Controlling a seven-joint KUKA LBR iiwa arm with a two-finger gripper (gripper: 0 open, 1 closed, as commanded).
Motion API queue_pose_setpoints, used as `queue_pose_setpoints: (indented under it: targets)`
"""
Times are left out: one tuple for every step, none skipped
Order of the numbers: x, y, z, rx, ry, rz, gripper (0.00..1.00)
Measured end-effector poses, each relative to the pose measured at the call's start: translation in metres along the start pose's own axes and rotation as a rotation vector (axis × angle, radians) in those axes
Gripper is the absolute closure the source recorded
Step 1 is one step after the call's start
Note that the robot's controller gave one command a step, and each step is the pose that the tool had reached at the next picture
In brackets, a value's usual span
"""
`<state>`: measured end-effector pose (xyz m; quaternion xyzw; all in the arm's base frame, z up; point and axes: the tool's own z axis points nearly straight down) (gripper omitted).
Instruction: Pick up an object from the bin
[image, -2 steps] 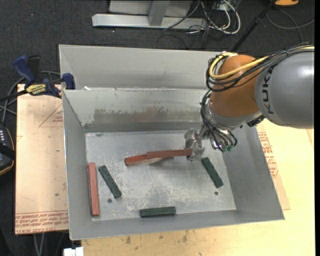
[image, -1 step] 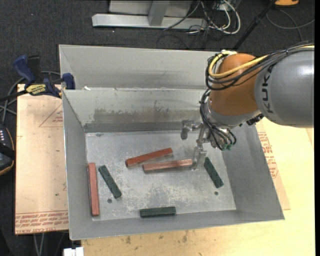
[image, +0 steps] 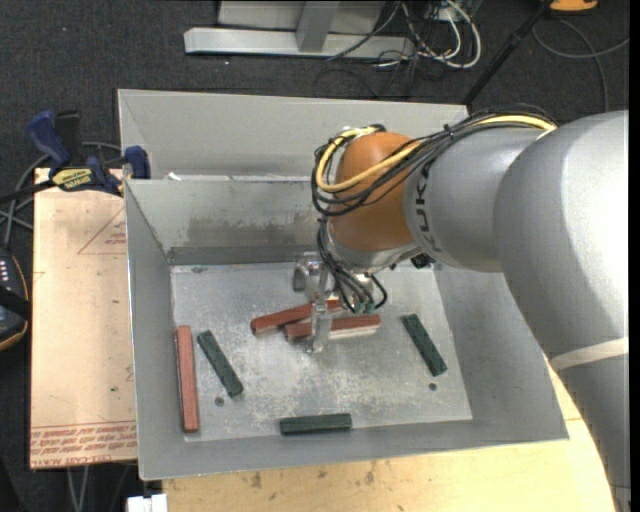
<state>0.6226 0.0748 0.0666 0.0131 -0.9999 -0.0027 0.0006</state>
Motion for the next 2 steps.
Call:
queue_pose_setpoints:
  targets:
    - [-0.002, -0.006, -0.005, 0.003, -0.005, 0.007, 1.0]
    - [-0.035, 0.017, -0.157, 0.004, -0.014, -0.184, 1.0]
